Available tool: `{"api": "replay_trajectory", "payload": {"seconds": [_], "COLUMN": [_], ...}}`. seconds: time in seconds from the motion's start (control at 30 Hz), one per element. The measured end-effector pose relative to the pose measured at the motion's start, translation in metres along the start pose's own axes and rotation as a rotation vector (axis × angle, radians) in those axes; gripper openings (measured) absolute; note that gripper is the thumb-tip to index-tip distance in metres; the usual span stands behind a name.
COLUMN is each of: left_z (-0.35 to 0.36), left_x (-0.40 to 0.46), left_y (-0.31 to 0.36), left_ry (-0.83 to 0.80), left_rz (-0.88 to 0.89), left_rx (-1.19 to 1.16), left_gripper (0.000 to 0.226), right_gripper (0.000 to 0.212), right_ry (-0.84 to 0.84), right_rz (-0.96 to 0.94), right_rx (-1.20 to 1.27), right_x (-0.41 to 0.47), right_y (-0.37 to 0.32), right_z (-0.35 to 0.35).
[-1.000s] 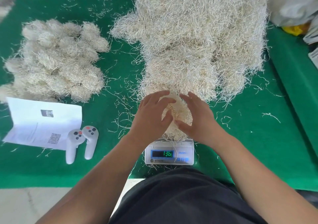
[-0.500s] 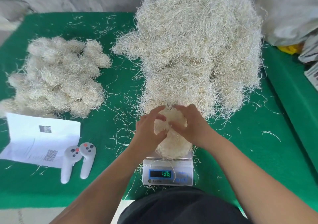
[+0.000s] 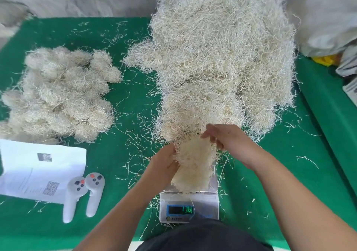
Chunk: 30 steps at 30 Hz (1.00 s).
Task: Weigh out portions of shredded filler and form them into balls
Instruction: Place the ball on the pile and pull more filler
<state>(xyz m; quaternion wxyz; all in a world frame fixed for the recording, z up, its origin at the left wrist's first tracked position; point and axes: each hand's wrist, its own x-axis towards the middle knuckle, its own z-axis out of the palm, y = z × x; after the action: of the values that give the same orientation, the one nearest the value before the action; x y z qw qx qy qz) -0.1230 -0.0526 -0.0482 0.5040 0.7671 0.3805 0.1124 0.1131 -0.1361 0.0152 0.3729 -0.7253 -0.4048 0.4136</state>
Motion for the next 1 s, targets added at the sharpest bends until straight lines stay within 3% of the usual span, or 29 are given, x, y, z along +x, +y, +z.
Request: {"api": "replay_trajectory", "payload": {"seconds": [0.07, 0.1, 0.2, 0.27, 0.3, 0.4, 0.6, 0.77, 0.87, 0.93, 0.97, 1.0], "left_z": [0.002, 0.003, 0.005, 0.006, 0.006, 0.003, -0.004, -0.009, -0.043, -0.06, -0.066, -0.069], "left_x": [0.0, 0.0, 0.004, 0.005, 0.006, 0.008, 0.007, 0.01, 0.019, 0.034, 0.042, 0.047], "left_y": [-0.002, -0.004, -0.009, -0.011, -0.013, -0.021, -0.028, -0.012, 0.014, 0.039, 0.044, 0.05], "left_ry": [-0.002, -0.011, -0.047, -0.06, -0.063, -0.058, -0.037, -0.17, -0.427, -0.501, -0.433, -0.244], "left_rz": [0.045, 0.067, 0.111, 0.126, 0.129, 0.13, 0.059, -0.105, -0.195, -0.343, -0.385, -0.383], "left_rx": [0.082, 0.109, 0.159, 0.204, 0.228, 0.287, 0.304, 0.471, 0.33, 0.195, 0.197, 0.239], "left_gripper": [0.039, 0.042, 0.048, 0.042, 0.038, 0.031, 0.042, 0.036, 0.069, 0.057, 0.049, 0.044], "right_gripper": [0.019, 0.02, 0.071, 0.073, 0.064, 0.023, 0.006, 0.008, 0.012, 0.019, 0.025, 0.034], "right_ry": [0.173, 0.142, -0.243, -0.395, -0.377, -0.129, 0.212, 0.347, 0.345, 0.36, 0.349, 0.332], "right_rz": [0.013, 0.018, 0.044, -0.007, -0.041, -0.017, 0.043, 0.033, -0.008, -0.013, -0.02, -0.032], "right_rx": [-0.145, -0.255, -0.62, -0.941, -1.001, -0.761, -0.03, 0.257, 0.228, 0.209, 0.21, 0.21], "right_x": [0.021, 0.031, 0.06, 0.07, 0.072, 0.068, 0.053, 0.04, 0.031, 0.027, 0.025, 0.023], "right_y": [0.013, 0.018, 0.037, 0.044, 0.046, 0.041, 0.01, -0.008, -0.01, -0.011, -0.013, -0.015], "right_z": [0.011, 0.019, 0.045, 0.055, 0.056, 0.046, 0.002, -0.009, -0.003, -0.002, -0.001, -0.001]}}
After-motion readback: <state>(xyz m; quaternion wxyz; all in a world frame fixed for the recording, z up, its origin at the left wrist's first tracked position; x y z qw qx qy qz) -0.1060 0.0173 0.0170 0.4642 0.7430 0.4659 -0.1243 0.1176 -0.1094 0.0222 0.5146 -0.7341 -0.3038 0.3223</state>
